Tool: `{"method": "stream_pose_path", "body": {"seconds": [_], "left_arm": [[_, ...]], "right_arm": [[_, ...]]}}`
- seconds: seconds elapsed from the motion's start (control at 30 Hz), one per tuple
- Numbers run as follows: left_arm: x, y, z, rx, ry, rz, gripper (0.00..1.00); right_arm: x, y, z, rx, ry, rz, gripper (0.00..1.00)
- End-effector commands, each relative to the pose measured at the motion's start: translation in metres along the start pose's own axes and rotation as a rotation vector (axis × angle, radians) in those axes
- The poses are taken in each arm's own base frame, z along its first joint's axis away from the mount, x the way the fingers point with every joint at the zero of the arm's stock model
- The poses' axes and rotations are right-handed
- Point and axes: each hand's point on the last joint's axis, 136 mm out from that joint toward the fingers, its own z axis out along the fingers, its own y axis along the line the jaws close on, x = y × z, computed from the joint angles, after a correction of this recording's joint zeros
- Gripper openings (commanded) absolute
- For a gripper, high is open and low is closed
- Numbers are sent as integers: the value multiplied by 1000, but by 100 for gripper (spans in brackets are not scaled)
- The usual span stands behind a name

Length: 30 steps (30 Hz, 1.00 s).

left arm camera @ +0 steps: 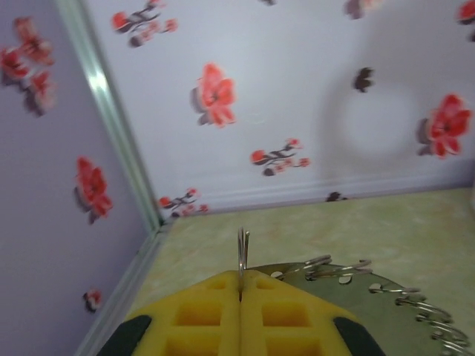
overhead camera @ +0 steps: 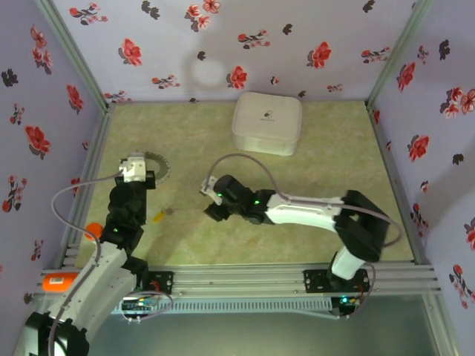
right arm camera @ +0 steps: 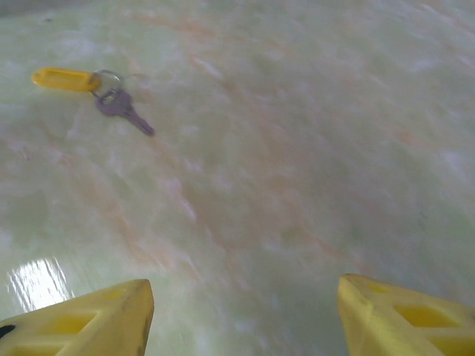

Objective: Put the keys on the keyring

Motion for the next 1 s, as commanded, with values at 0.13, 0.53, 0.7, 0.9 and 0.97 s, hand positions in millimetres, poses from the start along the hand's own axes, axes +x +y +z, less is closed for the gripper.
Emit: {"method": "stream_pose_path", "body": {"seconds": [0.13,0.53,0.7,0.9,0.97], "left_arm": [[-36,38,1,-118,-65,-127,0],[-43,41,-2,-96,-112,-131,0],[-41,37,-2,-79,-121,-123,0],[-40,35,-3,-67,-128,-113,0],[-39,34,-3,-63,-130,-111,0]], "right_arm": [[-41,60,67,-164,-66,-126,69],[-58,83,146,-221,-114,-42,75],[-69,91,159,-256,-141,-29,77],[-67,99,174,-289,-129,-27,77],[-64,100,176,-291,-122,-29,76]]}}
